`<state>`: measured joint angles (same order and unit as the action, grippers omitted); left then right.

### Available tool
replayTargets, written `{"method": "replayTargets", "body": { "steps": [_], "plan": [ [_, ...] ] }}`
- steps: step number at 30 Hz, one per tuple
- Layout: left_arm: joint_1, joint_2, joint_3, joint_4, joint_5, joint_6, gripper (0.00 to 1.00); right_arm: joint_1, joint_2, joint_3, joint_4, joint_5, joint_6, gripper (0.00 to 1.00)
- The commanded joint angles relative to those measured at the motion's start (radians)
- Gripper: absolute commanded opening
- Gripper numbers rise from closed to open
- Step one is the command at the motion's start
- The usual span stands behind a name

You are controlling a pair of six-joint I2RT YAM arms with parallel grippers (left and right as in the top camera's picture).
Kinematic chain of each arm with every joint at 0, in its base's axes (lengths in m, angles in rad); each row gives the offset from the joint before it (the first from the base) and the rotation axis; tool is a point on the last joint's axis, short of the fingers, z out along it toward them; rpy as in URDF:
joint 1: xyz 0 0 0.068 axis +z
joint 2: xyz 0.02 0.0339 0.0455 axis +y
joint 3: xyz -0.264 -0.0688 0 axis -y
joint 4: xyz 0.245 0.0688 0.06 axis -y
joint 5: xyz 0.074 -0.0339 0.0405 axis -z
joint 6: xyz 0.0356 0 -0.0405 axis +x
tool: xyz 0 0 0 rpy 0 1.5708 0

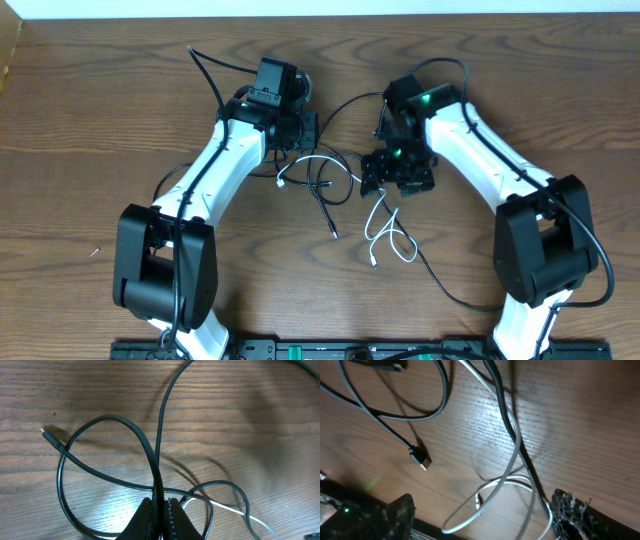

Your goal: Untangle cables

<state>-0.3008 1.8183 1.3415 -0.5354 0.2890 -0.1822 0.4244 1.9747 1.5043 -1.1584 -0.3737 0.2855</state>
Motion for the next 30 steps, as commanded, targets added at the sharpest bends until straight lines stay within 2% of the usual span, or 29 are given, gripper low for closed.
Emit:
{"method": "replayTargets", "body": {
  "steps": [1, 14, 21, 24, 26, 27, 28, 30],
  "plan": [
    [0.010, -0.019, 0.024, -0.006, -0.014, 0.006, 0.08, 0.019, 0.008, -0.034, 0.016, -0.015, 0.059, 0.82],
    [0.010, -0.019, 0.024, -0.014, -0.014, 0.006, 0.08, 0.046, 0.008, -0.068, 0.021, -0.021, 0.059, 0.66],
    [0.010, -0.019, 0.023, -0.018, -0.014, 0.006, 0.08, 0.052, 0.008, -0.123, 0.092, -0.016, 0.059, 0.53],
    [0.010, -0.019, 0.023, -0.018, -0.014, 0.006, 0.08, 0.045, 0.008, -0.122, 0.183, 0.026, 0.058, 0.40],
    [0.010, -0.019, 0.023, -0.018, -0.014, 0.006, 0.08, 0.034, 0.008, -0.117, 0.237, 0.031, 0.050, 0.18],
    [0.010, -0.019, 0.023, -0.018, -0.014, 0.006, 0.08, 0.025, 0.007, -0.107, 0.251, 0.026, 0.045, 0.04],
    [0.010, -0.019, 0.023, -0.020, -0.014, 0.006, 0.08, 0.016, 0.005, -0.093, 0.249, 0.019, 0.031, 0.01],
    [0.010, -0.019, 0.023, -0.025, -0.014, 0.006, 0.08, -0.005, -0.004, -0.046, 0.217, 0.004, -0.016, 0.01]
  ]
}}
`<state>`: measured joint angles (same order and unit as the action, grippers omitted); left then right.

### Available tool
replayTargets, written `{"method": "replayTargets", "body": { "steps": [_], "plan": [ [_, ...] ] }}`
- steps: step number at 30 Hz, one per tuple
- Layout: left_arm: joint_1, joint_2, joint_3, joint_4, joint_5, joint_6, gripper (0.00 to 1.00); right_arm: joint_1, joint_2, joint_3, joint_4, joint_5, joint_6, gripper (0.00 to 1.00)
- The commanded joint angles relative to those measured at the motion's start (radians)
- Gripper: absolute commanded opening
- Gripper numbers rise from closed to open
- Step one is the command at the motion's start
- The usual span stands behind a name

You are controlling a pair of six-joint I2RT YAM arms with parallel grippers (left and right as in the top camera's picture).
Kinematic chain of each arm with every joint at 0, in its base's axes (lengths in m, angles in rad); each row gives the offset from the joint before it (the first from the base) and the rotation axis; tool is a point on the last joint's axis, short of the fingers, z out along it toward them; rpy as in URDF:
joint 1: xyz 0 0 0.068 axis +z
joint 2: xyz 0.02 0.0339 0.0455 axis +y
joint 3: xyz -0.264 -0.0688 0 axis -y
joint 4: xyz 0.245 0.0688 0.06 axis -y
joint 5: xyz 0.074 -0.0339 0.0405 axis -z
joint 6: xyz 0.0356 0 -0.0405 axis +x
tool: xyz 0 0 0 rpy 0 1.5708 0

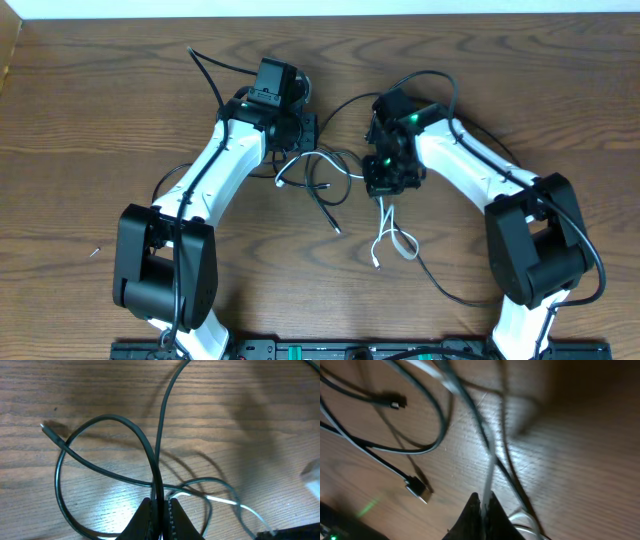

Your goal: Untangle cables

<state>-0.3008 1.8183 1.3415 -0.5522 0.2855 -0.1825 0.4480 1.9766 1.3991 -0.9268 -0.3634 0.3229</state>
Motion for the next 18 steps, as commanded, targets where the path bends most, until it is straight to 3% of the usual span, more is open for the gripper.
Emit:
{"method": "replayTargets", "body": {
  "steps": [1, 11, 18],
  "plan": [
    [0.010, -0.019, 0.023, -0.009, -0.011, 0.006, 0.08, -0.037, -0.012, 0.083, -0.032, -0.006, -0.068, 0.01],
    [0.010, -0.019, 0.022, -0.016, -0.012, 0.006, 0.08, -0.198, -0.157, 0.500, -0.228, -0.013, -0.119, 0.01],
    [0.010, -0.019, 0.022, -0.033, -0.064, 0.006, 0.08, -0.352, -0.262, 0.724, -0.228, -0.011, -0.119, 0.01]
  ]
}}
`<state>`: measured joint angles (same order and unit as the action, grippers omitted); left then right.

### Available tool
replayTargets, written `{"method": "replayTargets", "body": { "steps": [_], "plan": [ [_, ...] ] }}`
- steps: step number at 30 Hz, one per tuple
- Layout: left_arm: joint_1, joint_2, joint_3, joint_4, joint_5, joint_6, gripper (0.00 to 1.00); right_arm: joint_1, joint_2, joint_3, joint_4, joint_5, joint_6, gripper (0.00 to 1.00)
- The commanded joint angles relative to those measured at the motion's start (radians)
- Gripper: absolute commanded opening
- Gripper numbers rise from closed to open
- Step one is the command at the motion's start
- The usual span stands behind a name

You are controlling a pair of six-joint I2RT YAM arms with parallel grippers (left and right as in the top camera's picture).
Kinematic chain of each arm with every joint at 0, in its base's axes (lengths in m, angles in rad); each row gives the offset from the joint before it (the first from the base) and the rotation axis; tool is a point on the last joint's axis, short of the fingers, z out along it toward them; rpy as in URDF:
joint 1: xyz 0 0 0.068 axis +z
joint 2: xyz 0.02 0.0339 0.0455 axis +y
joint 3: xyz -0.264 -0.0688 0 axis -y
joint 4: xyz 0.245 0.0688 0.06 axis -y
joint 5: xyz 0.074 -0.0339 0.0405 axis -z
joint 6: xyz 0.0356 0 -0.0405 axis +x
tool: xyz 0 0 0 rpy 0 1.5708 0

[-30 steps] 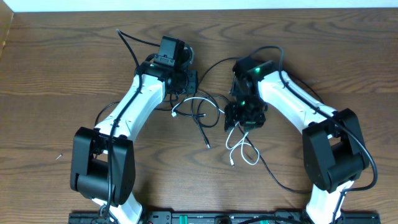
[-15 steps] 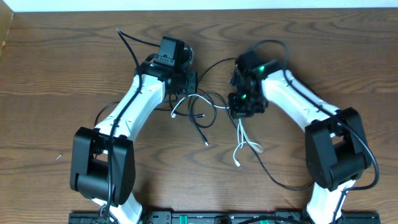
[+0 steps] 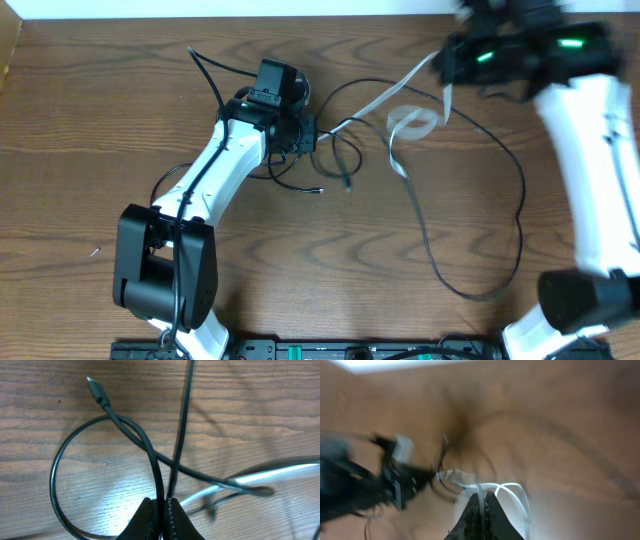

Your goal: Untangle cables

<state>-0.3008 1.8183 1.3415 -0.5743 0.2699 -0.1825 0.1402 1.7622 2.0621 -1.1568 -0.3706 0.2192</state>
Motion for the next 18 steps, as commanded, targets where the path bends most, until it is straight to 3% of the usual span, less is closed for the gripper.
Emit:
{"method": "replayTargets", "body": {
  "steps": [1, 12, 18],
  "plan": [
    [0.010, -0.019, 0.022, -0.013, -0.054, 0.006, 0.08, -0.066, -0.060, 0.079, 0.007, -0.001, -0.016, 0.01],
    [0.010, -0.019, 0.022, -0.030, -0.115, 0.006, 0.08, -0.288, -0.111, 0.106, 0.047, 0.083, -0.048, 0.01],
    [0.010, -0.019, 0.022, -0.030, -0.114, 0.006, 0.08, -0.272, -0.069, 0.098, -0.026, -0.006, -0.132, 0.01]
  ]
}}
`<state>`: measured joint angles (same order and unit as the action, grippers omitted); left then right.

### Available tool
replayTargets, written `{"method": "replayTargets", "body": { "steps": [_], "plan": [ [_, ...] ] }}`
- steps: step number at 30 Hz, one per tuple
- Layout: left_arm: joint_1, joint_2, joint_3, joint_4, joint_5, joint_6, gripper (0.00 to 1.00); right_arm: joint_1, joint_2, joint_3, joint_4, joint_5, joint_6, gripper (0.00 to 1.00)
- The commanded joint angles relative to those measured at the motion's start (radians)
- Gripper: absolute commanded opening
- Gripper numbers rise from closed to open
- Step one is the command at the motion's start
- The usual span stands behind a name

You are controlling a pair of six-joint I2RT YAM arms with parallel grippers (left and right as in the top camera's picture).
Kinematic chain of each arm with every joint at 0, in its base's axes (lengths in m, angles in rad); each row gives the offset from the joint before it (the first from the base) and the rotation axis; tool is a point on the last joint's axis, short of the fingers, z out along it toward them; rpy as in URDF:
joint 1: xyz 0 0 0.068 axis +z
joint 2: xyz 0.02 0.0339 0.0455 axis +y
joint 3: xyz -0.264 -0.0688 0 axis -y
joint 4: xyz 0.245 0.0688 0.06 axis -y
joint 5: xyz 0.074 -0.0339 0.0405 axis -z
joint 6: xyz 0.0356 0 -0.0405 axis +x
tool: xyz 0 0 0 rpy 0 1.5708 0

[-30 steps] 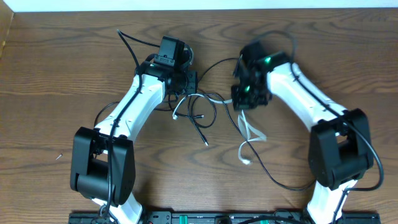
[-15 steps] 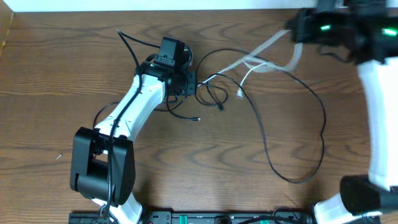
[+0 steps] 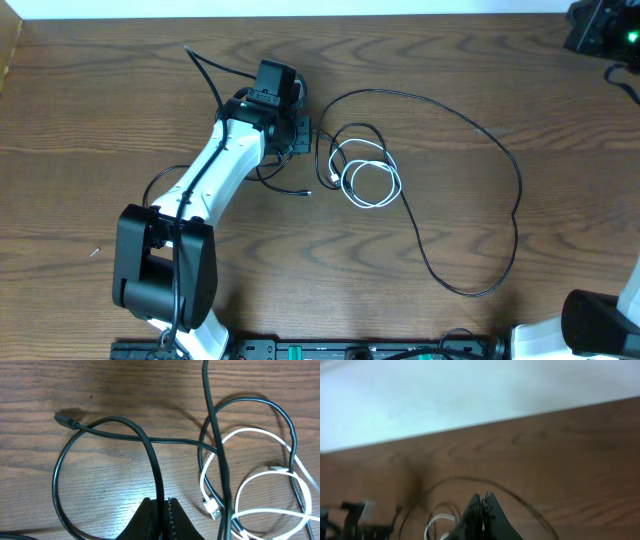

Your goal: Untangle cables

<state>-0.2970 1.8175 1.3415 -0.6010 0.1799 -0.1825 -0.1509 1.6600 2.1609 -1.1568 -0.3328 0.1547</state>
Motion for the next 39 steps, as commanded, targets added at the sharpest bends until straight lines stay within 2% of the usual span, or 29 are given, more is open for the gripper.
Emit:
{"method": "replayTargets", "body": {
  "steps": [1, 5, 6, 7, 9, 11, 14, 21, 27, 37, 39],
  "plan": [
    [0.006, -0.019, 0.022, -0.003, -0.024, 0.006, 0.08, 0.032, 0.045, -0.003, -0.045, -0.044, -0.076, 0.04],
    [0.006, -0.019, 0.022, -0.004, -0.024, 0.006, 0.08, 0.086, 0.111, -0.010, -0.127, -0.043, -0.101, 0.44],
    [0.006, -0.019, 0.022, -0.005, -0.024, 0.006, 0.13, 0.103, 0.133, -0.010, -0.151, -0.043, -0.101, 0.53],
    [0.006, -0.019, 0.022, -0.005, -0.024, 0.006, 0.17, 0.118, 0.154, -0.010, -0.171, -0.043, -0.101, 0.59],
    [0.006, -0.019, 0.022, -0.005, -0.024, 0.006, 0.27, 0.146, 0.194, -0.010, -0.205, -0.043, -0.102, 0.64],
    [0.006, -0.019, 0.022, -0.005, -0.024, 0.006, 0.35, 0.171, 0.235, -0.010, -0.236, -0.043, -0.131, 0.65],
    [0.006, -0.019, 0.022, -0.005, -0.024, 0.006, 0.39, 0.211, 0.297, -0.011, -0.280, -0.043, -0.206, 0.66],
    [0.006, -0.019, 0.022, -0.004, -0.024, 0.006, 0.39, 0.290, 0.451, -0.011, -0.333, -0.046, -0.458, 0.75],
    [0.006, -0.019, 0.022, -0.005, -0.024, 0.006, 0.39, 0.352, 0.595, -0.011, -0.405, -0.198, -0.798, 0.76],
    [0.006, -0.019, 0.022, -0.004, -0.024, 0.006, 0.39, 0.406, 0.756, -0.011, -0.540, -0.363, -1.145, 0.79],
    [0.006, -0.019, 0.022, -0.004, -0.024, 0.006, 0.39, 0.415, 0.771, -0.015, -0.545, -0.381, -1.158, 0.79]
  ]
}}
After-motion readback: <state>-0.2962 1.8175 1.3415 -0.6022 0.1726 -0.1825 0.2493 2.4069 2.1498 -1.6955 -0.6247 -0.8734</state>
